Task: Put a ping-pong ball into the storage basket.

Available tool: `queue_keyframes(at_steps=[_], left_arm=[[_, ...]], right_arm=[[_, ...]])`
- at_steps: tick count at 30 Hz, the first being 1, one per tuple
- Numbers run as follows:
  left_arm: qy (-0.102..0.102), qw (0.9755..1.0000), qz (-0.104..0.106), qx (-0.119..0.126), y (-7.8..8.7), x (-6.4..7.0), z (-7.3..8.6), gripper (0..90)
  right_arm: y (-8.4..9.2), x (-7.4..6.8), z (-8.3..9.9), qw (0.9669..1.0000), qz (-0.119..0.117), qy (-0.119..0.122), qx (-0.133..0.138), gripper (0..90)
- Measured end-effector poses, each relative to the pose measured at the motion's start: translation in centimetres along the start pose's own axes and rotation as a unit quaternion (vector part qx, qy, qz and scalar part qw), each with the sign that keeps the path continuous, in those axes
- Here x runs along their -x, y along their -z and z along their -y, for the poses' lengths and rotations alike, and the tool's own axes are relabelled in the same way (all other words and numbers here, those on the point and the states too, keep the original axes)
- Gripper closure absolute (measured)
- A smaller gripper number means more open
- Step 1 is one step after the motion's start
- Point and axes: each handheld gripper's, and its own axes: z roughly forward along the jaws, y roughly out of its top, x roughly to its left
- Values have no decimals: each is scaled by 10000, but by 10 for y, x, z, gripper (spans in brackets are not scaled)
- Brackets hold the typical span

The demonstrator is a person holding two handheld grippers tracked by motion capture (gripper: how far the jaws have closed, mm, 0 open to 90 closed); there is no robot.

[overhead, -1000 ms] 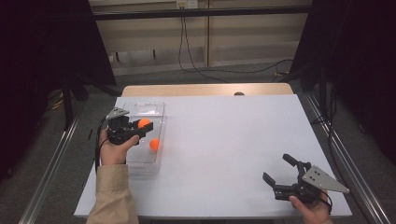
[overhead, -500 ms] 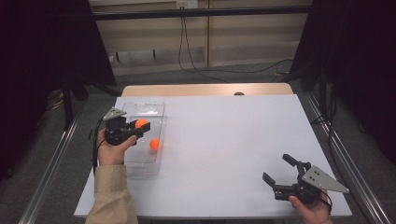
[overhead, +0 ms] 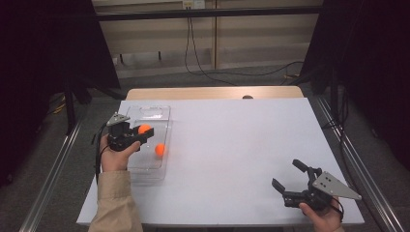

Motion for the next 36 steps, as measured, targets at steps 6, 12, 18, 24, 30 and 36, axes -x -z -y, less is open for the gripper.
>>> queue_keyframes(at_steps=[6,12,18,24,30,36], left_arm=[[-22,10000,-62,31,-1,-1,1,509],[-40,9999,-138,-62,-4,-2,2,509],[12,9998,-197,-91,-4,-3,2,509],[14,9996,-255,-85,-4,-3,2,508],[11,9995,-300,-109,-5,-3,2,508],[23,9993,-349,-106,-4,-3,2,508]], right_arm=[[0,0,0,10000,2,-19,2,31],[0,1,0,10000,13,-15,-6,31],[-1,1,0,10000,5,-9,-10,31],[-1,1,0,10000,9,-11,-6,31],[-1,1,0,10000,-1,-8,-13,31],[-1,1,0,10000,20,-14,-6,31]])
